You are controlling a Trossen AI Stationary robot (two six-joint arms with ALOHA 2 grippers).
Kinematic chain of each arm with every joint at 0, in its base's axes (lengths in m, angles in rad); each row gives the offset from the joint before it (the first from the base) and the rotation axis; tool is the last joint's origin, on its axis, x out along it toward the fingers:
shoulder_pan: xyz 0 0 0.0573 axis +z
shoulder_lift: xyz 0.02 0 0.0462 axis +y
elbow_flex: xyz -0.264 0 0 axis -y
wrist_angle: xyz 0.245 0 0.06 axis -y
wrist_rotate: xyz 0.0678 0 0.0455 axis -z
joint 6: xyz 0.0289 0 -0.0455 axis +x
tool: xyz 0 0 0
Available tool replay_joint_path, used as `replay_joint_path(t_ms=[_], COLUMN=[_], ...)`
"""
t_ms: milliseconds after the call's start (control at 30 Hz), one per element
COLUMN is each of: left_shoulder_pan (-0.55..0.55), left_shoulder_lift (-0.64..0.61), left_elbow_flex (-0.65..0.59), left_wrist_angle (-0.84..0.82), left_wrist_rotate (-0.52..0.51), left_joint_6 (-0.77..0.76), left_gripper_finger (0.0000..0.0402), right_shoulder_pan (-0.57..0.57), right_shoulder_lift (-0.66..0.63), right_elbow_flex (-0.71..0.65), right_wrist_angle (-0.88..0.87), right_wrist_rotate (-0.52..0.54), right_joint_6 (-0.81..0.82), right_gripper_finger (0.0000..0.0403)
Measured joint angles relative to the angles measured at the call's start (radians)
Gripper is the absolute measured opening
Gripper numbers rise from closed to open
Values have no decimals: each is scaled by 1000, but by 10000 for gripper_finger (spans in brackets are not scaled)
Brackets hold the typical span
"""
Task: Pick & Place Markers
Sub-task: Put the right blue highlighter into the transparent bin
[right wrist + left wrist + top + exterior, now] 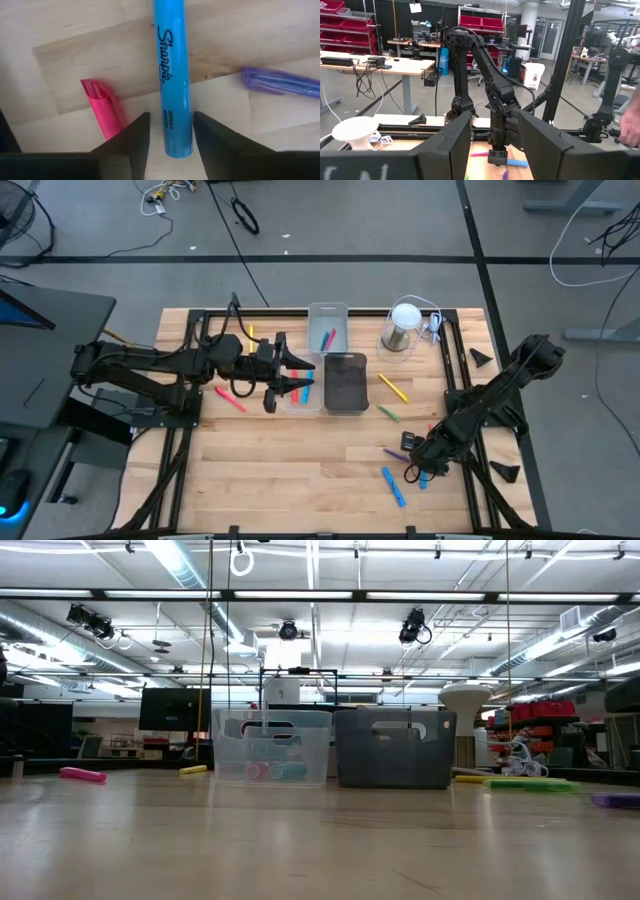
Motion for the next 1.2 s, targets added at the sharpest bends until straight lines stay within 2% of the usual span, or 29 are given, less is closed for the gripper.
replay_joint_path(t_ms=[300,633,733,1000,1200], left_shoulder_pan=[0,0,0,0,0], left_shoulder_lift=[0,0,0,0,-1], left_elbow_flex=[0,0,0,0,0], left_wrist_angle=[0,0,2,3,3], left_wrist_rotate=[0,0,0,0,0], left_joint_6=[0,0,0,0,0], left_gripper_finger=[170,170,170,170,170], right_shoulder_pan=[0,22,22,22,21], right_shoulder_lift=[0,-84,-115,-134,-135], right_elbow_flex=[-1,20,67,243,412], right_wrist_angle=[13,-83,-133,-403,-478], right_wrist_rotate=[4,25,21,11,-10], right_joint_6=[68,67,68,77,226], right_gripper_finger=[55,55,53,54,54])
